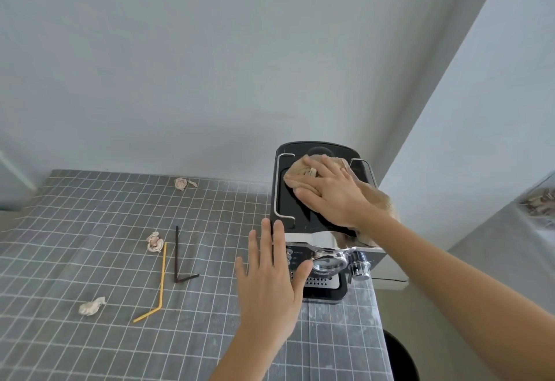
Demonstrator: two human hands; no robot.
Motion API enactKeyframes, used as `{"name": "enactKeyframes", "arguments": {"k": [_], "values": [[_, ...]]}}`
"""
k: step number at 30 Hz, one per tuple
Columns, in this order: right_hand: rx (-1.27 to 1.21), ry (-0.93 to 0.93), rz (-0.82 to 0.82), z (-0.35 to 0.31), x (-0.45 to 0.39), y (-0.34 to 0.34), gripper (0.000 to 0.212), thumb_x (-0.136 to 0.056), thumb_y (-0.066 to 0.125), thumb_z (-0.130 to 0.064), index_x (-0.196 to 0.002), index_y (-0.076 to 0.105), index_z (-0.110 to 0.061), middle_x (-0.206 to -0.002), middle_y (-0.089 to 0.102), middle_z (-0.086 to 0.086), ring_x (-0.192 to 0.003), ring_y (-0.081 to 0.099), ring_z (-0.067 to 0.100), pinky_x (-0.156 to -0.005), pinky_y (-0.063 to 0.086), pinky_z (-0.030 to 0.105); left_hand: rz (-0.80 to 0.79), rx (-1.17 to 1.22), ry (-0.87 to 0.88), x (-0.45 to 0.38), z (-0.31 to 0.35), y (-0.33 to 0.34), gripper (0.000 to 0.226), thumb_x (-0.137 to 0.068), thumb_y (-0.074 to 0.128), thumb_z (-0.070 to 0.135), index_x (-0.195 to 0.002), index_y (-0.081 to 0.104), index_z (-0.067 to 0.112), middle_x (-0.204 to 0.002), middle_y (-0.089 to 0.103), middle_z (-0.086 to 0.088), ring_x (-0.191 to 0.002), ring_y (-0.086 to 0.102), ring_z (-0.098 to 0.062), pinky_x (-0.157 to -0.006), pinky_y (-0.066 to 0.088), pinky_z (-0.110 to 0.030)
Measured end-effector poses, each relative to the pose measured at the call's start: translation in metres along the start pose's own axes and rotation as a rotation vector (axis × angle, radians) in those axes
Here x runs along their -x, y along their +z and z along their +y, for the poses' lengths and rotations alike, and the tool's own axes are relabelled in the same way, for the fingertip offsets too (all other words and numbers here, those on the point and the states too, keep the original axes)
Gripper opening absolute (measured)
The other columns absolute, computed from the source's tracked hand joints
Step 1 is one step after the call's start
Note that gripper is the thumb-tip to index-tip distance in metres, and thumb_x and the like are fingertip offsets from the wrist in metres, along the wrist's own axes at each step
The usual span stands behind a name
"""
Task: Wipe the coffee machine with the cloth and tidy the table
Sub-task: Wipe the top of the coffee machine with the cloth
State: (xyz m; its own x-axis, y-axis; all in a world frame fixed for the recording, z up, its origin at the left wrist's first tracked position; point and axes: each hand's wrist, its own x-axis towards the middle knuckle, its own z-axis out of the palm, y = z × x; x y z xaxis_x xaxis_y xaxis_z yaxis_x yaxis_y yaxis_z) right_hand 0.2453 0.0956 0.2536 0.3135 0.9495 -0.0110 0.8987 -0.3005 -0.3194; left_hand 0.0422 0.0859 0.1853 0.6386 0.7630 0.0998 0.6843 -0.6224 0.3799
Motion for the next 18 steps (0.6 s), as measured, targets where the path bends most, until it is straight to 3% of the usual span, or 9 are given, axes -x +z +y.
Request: {"name": "enactKeyframes", "arguments": {"k": [3,7,10,12,15,18], "values": [[0.072,0.103,0.009,-0.012,-0.012,0.007,0.041,-0.098,0.034,-0.055,-0.139,0.041,-0.055,-0.166,0.007,-0.007,-0.152,-0.004,0.027,-0.119,0.006,0.060,-0.027,-0.003,0.006,0.002,-0.002,-0.003,0.081,-0.090,-0.001,0.072,-0.153,0.005,0.022,-0.162,0.009,-0.002,-0.148,0.016,-0.027,-0.110,0.034,-0.053],[0.001,-0.154,-0.067,-0.001,0.006,-0.004,0.040,-0.089,0.041,-0.053,-0.125,0.060,-0.051,-0.161,0.026,-0.010,-0.152,0.005,0.018,-0.121,-0.001,0.054,-0.037,0.014,0.032,0.005,-0.005,-0.003,0.085,-0.083,-0.011,0.075,-0.152,-0.010,0.025,-0.161,-0.007,0.002,-0.150,0.004,-0.023,-0.115,0.027,-0.050],[-0.067,-0.125,-0.044,0.004,0.005,-0.005,0.046,-0.085,0.035,-0.062,-0.123,0.059,-0.054,-0.159,0.030,-0.014,-0.151,0.007,0.014,-0.122,0.000,0.049,-0.044,0.027,0.024,0.004,-0.004,-0.003,0.084,-0.084,-0.009,0.076,-0.152,-0.009,0.026,-0.161,-0.004,0.002,-0.150,0.006,-0.024,-0.114,0.029,-0.050],[-0.004,0.020,0.039,0.000,-0.008,0.002,0.046,-0.092,0.033,-0.060,-0.133,0.051,-0.052,-0.163,0.019,-0.007,-0.152,0.003,0.022,-0.120,0.007,0.057,-0.056,0.032,0.023,0.002,-0.004,-0.004,0.084,-0.083,-0.009,0.076,-0.151,-0.012,0.027,-0.161,-0.007,0.002,-0.150,0.004,-0.023,-0.116,0.026,-0.050],[-0.006,0.259,0.016,-0.014,-0.023,0.004,0.045,-0.099,0.029,-0.053,-0.145,0.034,-0.052,-0.166,-0.004,0.000,-0.151,-0.004,0.036,-0.117,0.006,0.064,-0.068,0.035,0.020,0.002,-0.003,-0.005,0.083,-0.081,-0.010,0.075,-0.148,-0.021,0.029,-0.160,-0.017,0.004,-0.150,-0.006,-0.021,-0.117,0.018,-0.047],[0.060,0.161,-0.016,-0.014,-0.008,0.005,0.044,-0.100,0.033,-0.051,-0.143,0.039,-0.050,-0.166,-0.005,0.001,-0.151,-0.008,0.036,-0.119,0.000,0.060,-0.073,0.037,0.011,0.006,-0.004,-0.006,0.083,-0.079,-0.010,0.075,-0.147,-0.024,0.029,-0.158,-0.021,0.006,-0.150,-0.007,-0.021,-0.117,0.018,-0.047]]}}
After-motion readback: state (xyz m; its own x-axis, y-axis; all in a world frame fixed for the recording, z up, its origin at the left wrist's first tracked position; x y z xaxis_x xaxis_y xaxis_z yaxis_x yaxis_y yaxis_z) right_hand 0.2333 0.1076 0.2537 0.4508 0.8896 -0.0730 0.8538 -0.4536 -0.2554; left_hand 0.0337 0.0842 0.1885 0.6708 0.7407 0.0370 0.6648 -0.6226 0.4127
